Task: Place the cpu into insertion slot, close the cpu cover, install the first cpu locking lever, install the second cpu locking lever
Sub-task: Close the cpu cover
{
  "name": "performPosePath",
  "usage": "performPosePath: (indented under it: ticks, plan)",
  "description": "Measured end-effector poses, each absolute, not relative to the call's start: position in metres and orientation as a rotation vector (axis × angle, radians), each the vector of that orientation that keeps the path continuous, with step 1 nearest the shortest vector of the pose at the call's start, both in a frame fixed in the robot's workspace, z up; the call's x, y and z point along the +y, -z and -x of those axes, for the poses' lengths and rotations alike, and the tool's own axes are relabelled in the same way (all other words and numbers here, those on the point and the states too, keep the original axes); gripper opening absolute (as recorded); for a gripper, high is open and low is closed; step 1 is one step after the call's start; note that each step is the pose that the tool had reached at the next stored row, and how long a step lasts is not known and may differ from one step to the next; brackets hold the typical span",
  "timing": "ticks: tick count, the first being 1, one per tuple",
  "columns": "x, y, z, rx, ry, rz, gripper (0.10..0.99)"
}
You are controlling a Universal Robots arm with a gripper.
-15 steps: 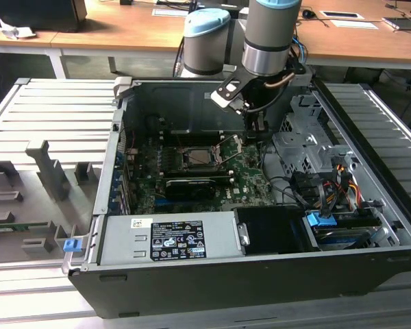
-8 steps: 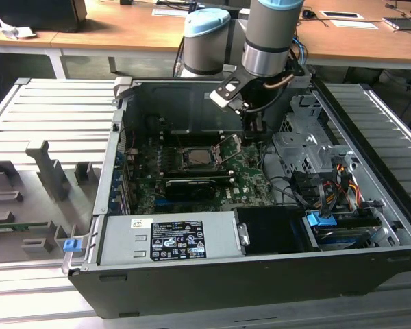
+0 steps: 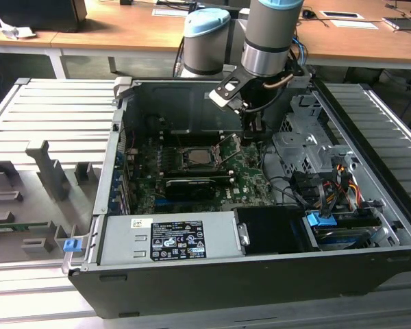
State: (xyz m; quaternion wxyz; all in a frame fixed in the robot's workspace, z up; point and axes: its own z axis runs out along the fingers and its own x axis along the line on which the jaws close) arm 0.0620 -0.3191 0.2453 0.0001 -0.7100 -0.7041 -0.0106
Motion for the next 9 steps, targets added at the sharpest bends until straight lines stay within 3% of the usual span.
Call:
performPosePath:
  ticks: [9]
  plan:
    - [-0.3191, -0.2453, -0.0556, -2.212, 0.033, 2.231, 0.106]
